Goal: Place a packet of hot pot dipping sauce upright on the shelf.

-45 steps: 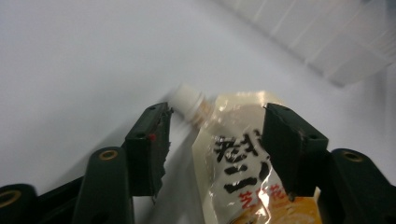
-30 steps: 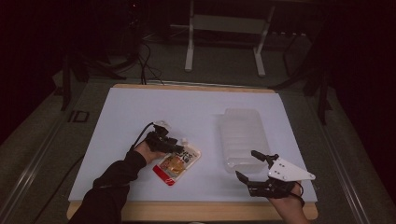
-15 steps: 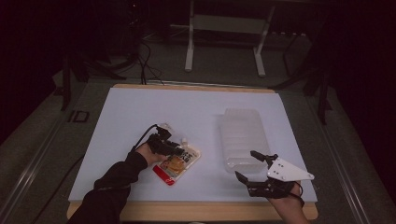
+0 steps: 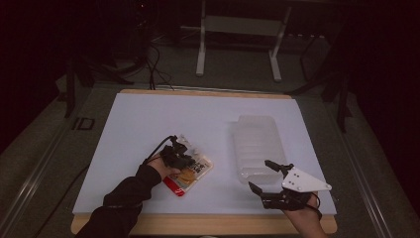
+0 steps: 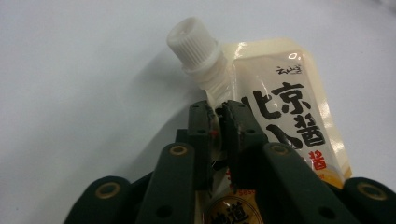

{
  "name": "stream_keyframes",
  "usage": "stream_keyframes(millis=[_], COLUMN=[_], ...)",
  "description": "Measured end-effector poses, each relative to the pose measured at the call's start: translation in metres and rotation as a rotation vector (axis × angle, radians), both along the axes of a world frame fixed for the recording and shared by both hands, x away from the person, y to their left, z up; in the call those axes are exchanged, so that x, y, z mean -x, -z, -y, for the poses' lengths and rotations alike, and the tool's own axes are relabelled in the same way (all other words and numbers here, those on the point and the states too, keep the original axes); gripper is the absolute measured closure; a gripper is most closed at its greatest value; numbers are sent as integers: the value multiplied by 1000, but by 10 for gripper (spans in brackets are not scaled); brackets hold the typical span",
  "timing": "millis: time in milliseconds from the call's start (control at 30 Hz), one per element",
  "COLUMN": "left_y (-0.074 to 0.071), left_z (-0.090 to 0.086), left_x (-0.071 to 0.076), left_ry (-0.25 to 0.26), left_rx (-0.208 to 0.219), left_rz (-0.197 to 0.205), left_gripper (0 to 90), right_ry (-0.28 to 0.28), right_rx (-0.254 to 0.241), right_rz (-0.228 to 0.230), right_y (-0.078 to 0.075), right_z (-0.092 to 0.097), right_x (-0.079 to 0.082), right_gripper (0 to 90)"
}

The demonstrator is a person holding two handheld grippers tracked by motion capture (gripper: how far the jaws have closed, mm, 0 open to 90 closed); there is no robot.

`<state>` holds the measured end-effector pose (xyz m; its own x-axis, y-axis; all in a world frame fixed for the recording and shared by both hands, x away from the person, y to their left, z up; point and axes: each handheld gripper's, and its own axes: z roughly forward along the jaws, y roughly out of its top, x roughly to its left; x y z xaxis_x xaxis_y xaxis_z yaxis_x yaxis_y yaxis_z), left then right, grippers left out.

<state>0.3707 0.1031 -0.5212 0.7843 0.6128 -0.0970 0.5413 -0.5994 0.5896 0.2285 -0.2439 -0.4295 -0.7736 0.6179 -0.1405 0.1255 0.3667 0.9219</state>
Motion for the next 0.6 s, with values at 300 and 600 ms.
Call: stream_keyframes(millis=[300,600], left_y=[4,-2], left_z=[-3,-5], left_x=[5,8], left_ry=[-58,-14], left_rx=[53,87], left_rz=[10,46], left_gripper=[895,900], right_ry=[4,16], right_rx=[-2,-14], right_rz=[0,-6], right_y=[0,-2], right_z=[1,4], right_x=[0,-1], right_gripper=[217,210])
